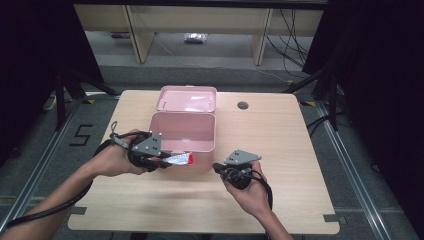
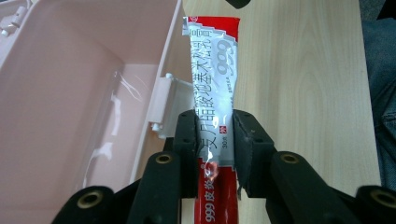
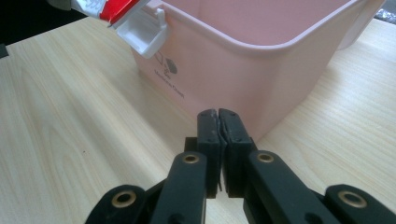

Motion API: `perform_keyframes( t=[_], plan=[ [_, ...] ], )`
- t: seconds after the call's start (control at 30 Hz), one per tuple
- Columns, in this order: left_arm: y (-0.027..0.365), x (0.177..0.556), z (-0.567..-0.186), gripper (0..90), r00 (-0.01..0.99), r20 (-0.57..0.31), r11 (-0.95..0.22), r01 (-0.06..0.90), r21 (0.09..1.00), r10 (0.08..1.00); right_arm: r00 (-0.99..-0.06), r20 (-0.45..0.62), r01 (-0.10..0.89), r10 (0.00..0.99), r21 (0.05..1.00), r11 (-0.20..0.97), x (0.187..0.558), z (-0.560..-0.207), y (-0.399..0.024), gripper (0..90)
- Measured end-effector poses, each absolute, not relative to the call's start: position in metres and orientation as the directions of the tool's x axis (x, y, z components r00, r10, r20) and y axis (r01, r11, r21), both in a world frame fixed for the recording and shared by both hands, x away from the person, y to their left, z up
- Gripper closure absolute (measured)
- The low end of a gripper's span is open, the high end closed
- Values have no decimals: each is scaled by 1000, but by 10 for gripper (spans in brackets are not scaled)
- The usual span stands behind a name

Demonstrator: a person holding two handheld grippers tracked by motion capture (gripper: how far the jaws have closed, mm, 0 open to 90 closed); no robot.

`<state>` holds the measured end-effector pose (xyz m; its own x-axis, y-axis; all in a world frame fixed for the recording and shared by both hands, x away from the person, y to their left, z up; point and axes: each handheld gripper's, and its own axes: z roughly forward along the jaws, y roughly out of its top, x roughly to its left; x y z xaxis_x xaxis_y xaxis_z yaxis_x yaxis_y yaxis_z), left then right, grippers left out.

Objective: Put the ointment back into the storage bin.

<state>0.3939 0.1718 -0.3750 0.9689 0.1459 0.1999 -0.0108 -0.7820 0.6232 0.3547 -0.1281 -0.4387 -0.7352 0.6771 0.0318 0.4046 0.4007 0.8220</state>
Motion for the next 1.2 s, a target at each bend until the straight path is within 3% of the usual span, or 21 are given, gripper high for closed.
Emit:
perform_keyframes(
  t=[1.2],
  plan=[
    [174, 419, -356, 722, 968, 213, -797, -23, 603, 134, -732, 24, 399, 681, 825, 400, 356, -439, -127, 859]
  ],
)
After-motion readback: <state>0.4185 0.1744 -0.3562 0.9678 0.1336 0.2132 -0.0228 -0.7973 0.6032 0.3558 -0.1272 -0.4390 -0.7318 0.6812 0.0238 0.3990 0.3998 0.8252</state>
